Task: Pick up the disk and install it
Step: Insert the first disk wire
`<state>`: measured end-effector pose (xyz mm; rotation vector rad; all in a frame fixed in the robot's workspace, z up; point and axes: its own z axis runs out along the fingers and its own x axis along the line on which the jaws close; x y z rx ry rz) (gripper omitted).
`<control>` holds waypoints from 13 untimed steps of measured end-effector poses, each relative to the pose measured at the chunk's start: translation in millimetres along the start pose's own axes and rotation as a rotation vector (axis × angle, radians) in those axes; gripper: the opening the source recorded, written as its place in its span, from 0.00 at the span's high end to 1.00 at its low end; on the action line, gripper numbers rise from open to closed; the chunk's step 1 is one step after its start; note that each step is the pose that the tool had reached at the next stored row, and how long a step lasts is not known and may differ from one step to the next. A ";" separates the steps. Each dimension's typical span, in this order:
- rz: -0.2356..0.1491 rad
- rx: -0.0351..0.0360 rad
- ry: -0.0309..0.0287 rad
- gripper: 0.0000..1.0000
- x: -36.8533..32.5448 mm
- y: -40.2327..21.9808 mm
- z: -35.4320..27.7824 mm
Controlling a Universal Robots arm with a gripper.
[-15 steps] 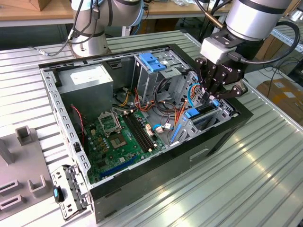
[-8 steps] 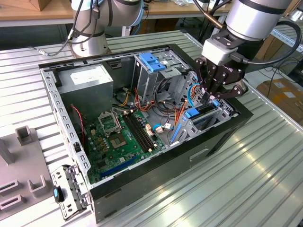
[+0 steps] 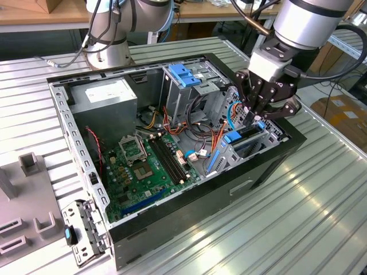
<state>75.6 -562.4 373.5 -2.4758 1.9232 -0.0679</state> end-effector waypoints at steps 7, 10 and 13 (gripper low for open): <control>-0.048 0.0015 -0.0016 0.89 0.0 -0.1 -0.2; -0.068 0.0021 -0.0021 0.89 -0.3 -4.6 -0.1; -0.081 0.0025 -0.0026 0.89 0.1 -10.3 0.2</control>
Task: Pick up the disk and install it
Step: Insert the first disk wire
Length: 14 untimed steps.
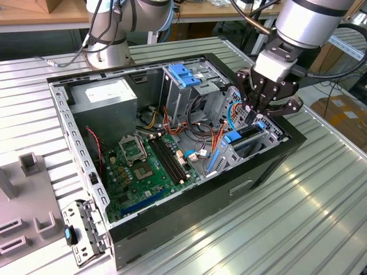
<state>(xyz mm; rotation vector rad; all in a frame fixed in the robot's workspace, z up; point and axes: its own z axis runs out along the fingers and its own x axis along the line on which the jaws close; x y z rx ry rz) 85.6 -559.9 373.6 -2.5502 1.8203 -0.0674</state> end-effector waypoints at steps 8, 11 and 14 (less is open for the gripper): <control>-0.021 0.0006 -0.0006 0.89 5.0 -18.5 1.0; -0.036 0.0010 -0.0011 0.89 5.3 -19.5 1.0; -0.043 0.0013 -0.0013 0.89 5.4 -19.7 1.0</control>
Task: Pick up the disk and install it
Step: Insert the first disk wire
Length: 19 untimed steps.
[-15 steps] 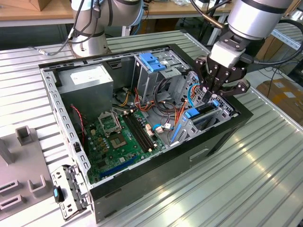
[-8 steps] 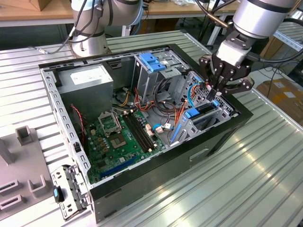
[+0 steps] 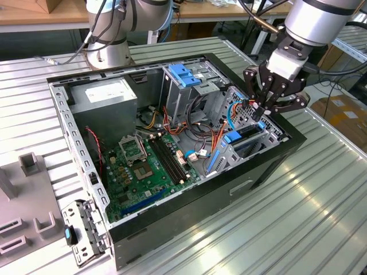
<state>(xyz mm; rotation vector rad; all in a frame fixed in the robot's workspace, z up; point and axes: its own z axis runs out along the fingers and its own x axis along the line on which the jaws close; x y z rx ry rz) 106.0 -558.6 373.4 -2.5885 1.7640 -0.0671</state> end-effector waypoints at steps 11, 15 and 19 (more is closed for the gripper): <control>-0.022 0.0007 -0.0007 0.89 0.0 0.0 0.0; -0.044 0.0014 -0.0014 0.89 0.1 -0.1 0.0; -0.086 0.0027 -0.0027 0.89 0.1 -0.2 0.0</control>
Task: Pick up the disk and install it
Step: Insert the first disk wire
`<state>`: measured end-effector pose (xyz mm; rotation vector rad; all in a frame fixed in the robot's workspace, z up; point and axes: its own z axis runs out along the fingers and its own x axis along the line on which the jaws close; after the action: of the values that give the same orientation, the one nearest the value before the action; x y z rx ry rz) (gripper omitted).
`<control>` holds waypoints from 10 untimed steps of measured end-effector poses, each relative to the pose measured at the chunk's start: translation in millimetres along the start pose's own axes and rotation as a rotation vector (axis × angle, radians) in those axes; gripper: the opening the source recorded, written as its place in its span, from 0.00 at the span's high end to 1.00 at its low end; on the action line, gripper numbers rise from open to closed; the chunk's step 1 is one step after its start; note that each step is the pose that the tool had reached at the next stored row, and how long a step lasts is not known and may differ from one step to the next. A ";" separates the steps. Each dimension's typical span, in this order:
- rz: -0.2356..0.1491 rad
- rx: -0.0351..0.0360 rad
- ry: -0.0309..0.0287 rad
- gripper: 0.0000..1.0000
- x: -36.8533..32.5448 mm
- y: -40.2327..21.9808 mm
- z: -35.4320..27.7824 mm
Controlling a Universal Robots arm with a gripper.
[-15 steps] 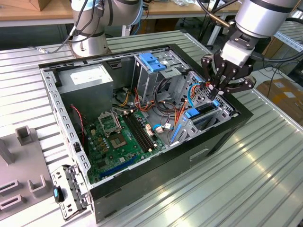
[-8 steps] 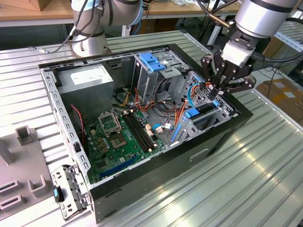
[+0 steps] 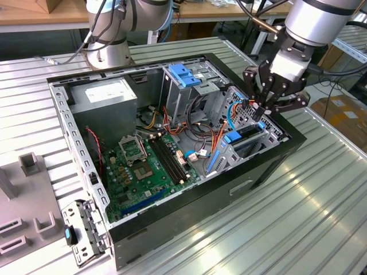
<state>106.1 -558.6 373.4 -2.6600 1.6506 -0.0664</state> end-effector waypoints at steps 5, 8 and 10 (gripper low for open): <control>-0.044 0.0013 -0.0013 0.89 0.1 -0.1 -0.6; -0.060 0.0018 -0.0018 0.89 0.3 -0.6 -2.5; -0.069 0.0021 -0.0023 0.89 0.6 -1.8 -2.9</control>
<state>107.9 -558.3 376.4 -2.7141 1.5570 -0.0657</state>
